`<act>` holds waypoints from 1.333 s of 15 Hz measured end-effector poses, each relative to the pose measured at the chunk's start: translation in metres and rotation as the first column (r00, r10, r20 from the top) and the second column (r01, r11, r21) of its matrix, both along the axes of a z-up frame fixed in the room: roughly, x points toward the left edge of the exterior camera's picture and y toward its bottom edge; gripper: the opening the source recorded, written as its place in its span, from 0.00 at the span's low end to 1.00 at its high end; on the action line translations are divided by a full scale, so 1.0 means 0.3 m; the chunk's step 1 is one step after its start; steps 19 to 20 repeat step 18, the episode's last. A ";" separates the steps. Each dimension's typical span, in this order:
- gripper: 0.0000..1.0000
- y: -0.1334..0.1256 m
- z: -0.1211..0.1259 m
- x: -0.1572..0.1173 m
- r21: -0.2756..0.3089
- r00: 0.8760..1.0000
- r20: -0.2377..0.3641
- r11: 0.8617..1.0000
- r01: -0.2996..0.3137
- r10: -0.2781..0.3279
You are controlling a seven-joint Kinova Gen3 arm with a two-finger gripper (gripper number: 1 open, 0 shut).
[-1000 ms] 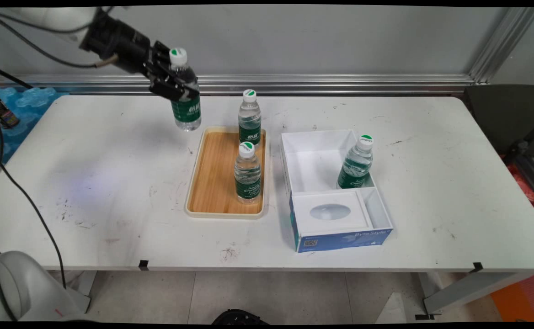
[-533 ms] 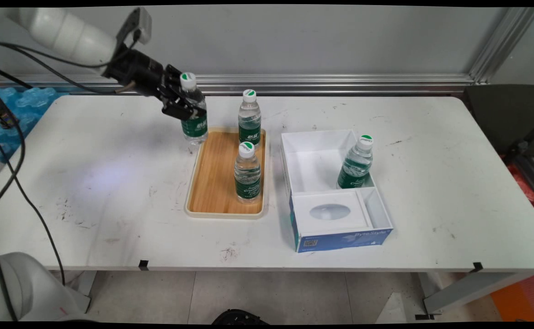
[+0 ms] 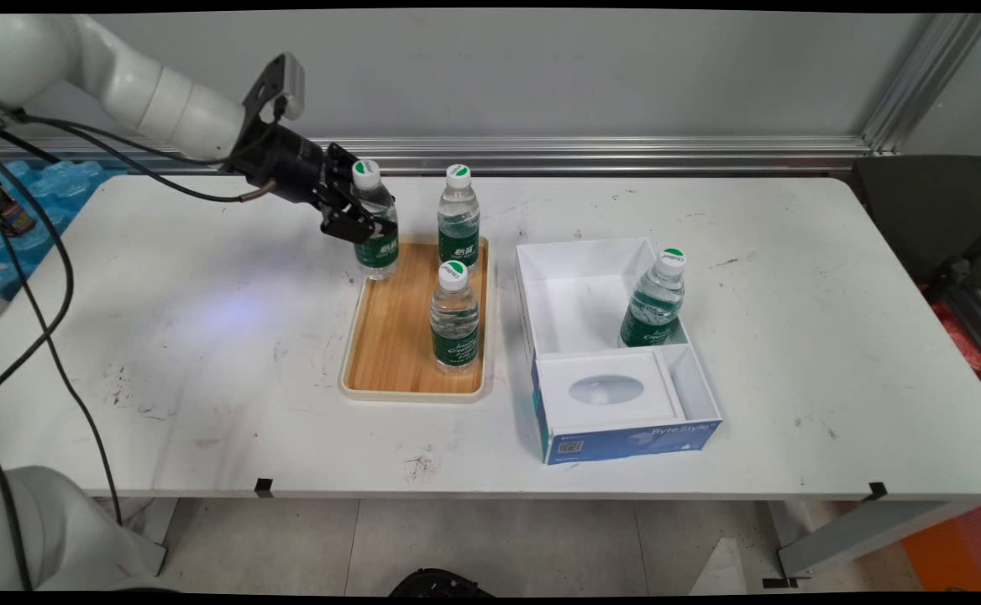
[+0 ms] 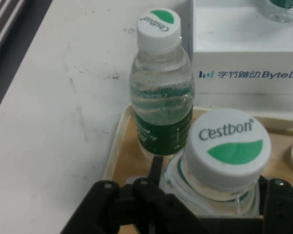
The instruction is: Place the picked object on the tray
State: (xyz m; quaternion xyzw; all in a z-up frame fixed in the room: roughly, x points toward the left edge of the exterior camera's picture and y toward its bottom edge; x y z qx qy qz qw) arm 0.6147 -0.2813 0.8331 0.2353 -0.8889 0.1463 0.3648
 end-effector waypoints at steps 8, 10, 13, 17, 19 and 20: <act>0.00 -0.027 -0.081 -0.056 -0.009 1.000 -0.010 1.000 -0.002 0.002; 0.00 -0.038 -0.101 -0.068 -0.001 1.000 -0.013 1.000 -0.016 0.016; 0.00 -0.050 -0.125 -0.080 0.021 0.999 -0.021 0.999 -0.037 0.038; 1.00 -0.055 -0.138 -0.085 0.043 0.998 -0.030 0.997 -0.060 0.061; 1.00 -0.053 -0.138 -0.083 0.047 0.998 -0.030 0.997 -0.062 0.064; 1.00 -0.053 -0.138 -0.083 0.047 0.998 -0.030 0.997 -0.062 0.064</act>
